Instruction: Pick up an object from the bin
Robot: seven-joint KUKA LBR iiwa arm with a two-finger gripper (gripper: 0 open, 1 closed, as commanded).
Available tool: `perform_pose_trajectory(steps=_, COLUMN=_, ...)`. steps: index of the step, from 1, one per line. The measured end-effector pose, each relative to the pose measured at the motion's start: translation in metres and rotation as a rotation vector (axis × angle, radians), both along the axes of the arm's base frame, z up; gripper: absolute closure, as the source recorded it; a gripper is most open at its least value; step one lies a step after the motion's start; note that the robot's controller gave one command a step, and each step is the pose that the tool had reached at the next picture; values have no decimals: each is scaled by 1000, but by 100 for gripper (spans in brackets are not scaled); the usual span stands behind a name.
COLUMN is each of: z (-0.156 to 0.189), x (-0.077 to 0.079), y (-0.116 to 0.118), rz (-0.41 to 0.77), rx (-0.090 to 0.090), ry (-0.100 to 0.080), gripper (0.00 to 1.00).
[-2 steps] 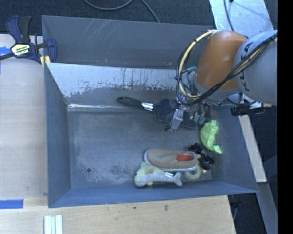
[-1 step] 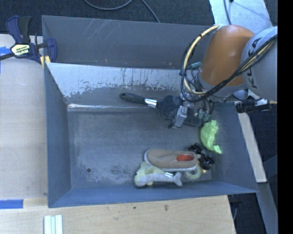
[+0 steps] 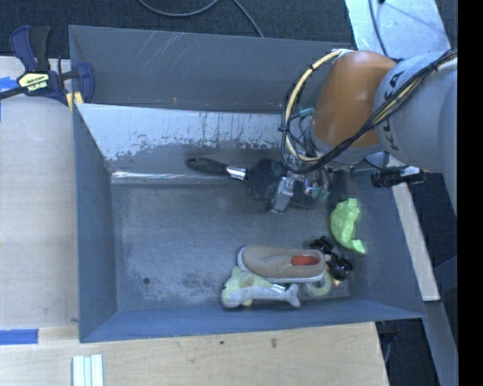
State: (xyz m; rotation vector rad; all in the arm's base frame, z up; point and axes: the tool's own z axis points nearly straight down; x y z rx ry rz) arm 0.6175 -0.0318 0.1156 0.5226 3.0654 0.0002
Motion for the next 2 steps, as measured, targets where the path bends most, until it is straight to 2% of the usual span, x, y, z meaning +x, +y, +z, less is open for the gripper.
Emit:
perform_pose_trajectory(steps=1, z=-16, x=1, y=1, rz=5, rx=0, ry=4, gripper=100)
perform_pose_trajectory(steps=2, z=-25, x=-22, y=8, rz=105, rx=-4, ry=5, gripper=100)
